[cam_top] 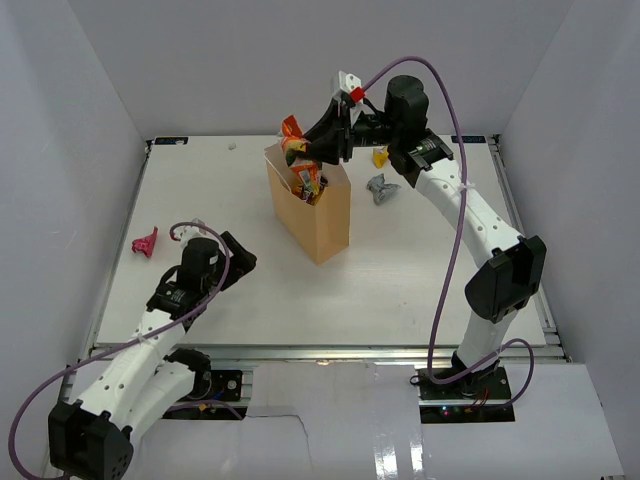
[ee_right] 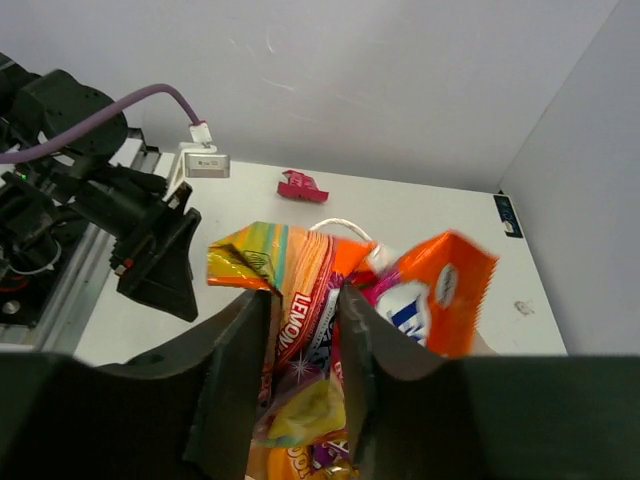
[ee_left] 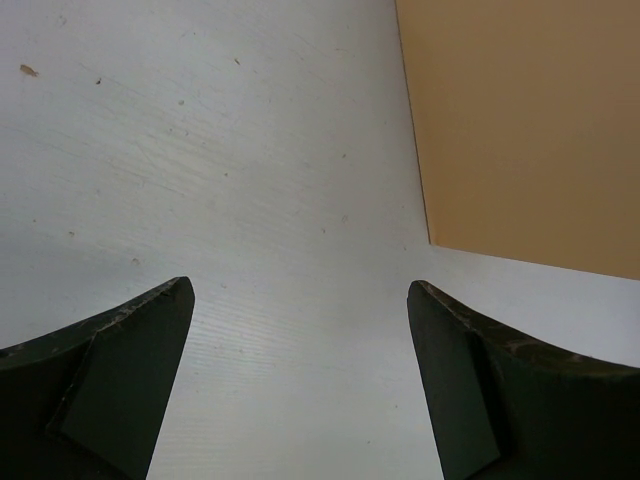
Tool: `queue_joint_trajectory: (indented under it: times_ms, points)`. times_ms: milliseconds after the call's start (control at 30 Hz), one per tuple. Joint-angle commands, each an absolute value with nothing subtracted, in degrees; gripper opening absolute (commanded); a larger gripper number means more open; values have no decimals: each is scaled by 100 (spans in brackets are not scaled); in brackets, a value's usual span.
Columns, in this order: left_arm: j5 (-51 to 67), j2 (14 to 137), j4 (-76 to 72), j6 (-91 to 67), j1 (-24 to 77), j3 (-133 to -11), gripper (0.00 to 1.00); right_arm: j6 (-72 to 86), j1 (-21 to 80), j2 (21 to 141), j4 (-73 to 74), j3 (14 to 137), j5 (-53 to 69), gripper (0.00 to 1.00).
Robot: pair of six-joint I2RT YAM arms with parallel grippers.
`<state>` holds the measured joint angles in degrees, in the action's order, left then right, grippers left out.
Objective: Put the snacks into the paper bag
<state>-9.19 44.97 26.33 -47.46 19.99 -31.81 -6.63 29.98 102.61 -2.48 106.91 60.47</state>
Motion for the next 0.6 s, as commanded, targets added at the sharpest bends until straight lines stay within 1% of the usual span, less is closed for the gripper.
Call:
queue_joint_trajectory:
  times_ms: [0, 67, 133, 167, 300, 367, 433, 467, 500, 567]
  points:
    - [-1011, 4649, 2838, -4939, 1908, -3568, 98, -1353, 2997, 10257, 69, 10722, 5652, 41]
    - [-915, 4912, 2979, -5027, 1715, -3830, 98, -1502, 2988, 10248, 254, 10766, 5406, 47]
    - [-774, 5236, 3076, -5080, 1487, -4024, 98, -1555, 2988, 10239, 386, 10819, 5248, 50]
    - [-582, 5334, 3137, -5097, 1198, -4199, 98, -1564, 2988, 10239, 430, 10854, 5212, 53]
    - [-483, 5809, 3304, -5063, 502, -4648, 98, -1512, 2988, 10169, 606, 11082, 5194, 59]
    - [-745, 6246, 3435, -4905, 335, -4894, 96, -1459, 2962, 10029, 764, 11241, 5229, 63]
    - [-1281, 6642, 3524, -4388, 194, -5439, 96, -1450, 2901, 9801, 974, 11303, 5282, 65]
    - [-1475, 7080, 3507, -4107, 159, -5614, 97, -1450, 2796, 9704, 1054, 11268, 5274, 67]
    - [-1946, 7319, 3489, -3452, 150, -5956, 98, -1485, 2708, 9494, 1220, 11120, 5317, 68]
    - [-2371, 7759, 3298, -2702, 115, -6230, 98, -1520, 2367, 9291, 1413, 10839, 5335, 70]
